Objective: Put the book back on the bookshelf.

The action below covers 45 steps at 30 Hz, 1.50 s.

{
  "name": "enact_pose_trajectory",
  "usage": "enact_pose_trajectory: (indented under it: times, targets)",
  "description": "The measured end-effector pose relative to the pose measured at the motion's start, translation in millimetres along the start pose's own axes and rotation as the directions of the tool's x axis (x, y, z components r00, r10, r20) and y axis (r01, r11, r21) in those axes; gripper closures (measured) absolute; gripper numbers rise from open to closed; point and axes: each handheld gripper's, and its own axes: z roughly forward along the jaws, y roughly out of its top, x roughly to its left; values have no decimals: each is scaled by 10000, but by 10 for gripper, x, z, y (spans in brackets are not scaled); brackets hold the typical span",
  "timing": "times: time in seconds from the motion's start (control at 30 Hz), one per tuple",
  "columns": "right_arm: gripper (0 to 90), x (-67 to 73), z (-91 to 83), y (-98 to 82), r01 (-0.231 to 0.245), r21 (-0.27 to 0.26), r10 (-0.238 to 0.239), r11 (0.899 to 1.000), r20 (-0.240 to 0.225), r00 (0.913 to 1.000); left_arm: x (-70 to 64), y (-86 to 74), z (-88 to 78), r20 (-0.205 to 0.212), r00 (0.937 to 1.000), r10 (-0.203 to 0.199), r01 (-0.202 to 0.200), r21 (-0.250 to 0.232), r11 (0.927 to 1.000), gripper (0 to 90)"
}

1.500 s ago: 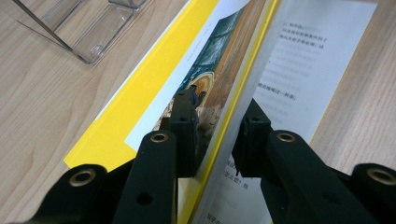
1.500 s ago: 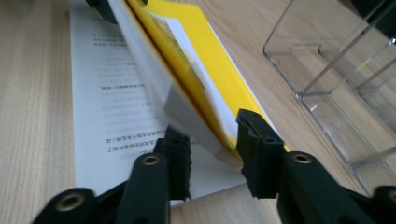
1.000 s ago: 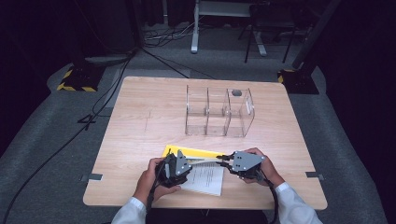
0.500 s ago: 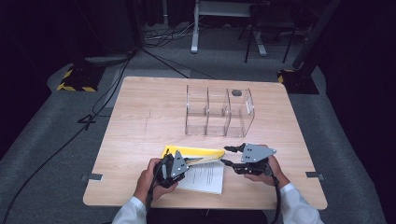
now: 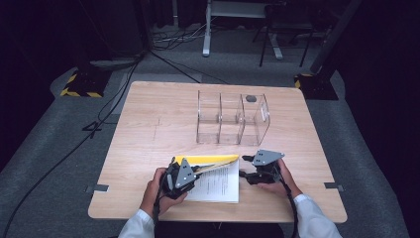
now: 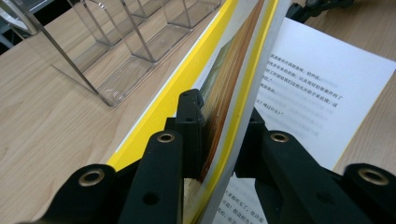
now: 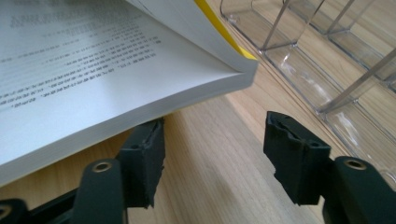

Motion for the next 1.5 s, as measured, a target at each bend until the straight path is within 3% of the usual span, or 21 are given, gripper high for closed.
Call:
enact_pose_trajectory:
  times: [0.17, 0.4, 0.6, 0.77, 1.0, 1.17, 1.33, 1.5]
  targets:
    - [473, -39, -183, 62, -691, -1164, 688, 9908, -63, 9976, 8, 43, -16, 205, 9997, -129, 136, -340, 9993, 781]
    - [498, -65, -409, 184, -410, -1869, 457, 9815, 209, 9987, -53, 170, 70, 694, 9976, -78, 131, -775, 9969, 788]
    - [536, -106, -543, 242, -694, -2760, 873, 9587, 531, 9948, -146, 251, 181, 878, 9961, -41, 144, -1176, 9930, 795]
    - [547, -136, -610, 278, -791, -3064, 1039, 9486, 655, 9924, -161, 288, 220, 1032, 9945, -197, 346, -1451, 9888, 795]
    - [547, -64, -620, 441, -346, -3101, 608, 9501, 752, 9953, -113, 216, 120, 1081, 9936, -324, 488, -1523, 9871, 795]
    - [546, 56, -596, 651, -10, -3229, 199, 9464, 553, 9983, -62, 91, -20, 937, 9946, -439, 583, -1573, 9858, 799]
    - [509, 176, -512, 801, 166, -3259, -202, 9453, -76, 9998, -3, -59, -117, 1021, 9921, -734, 887, -1541, 9841, 794]
    - [493, 311, -346, 885, 448, -3073, -698, 9505, -708, 9951, 44, -162, -169, 1038, 9910, -845, 985, -1380, 9855, 785]
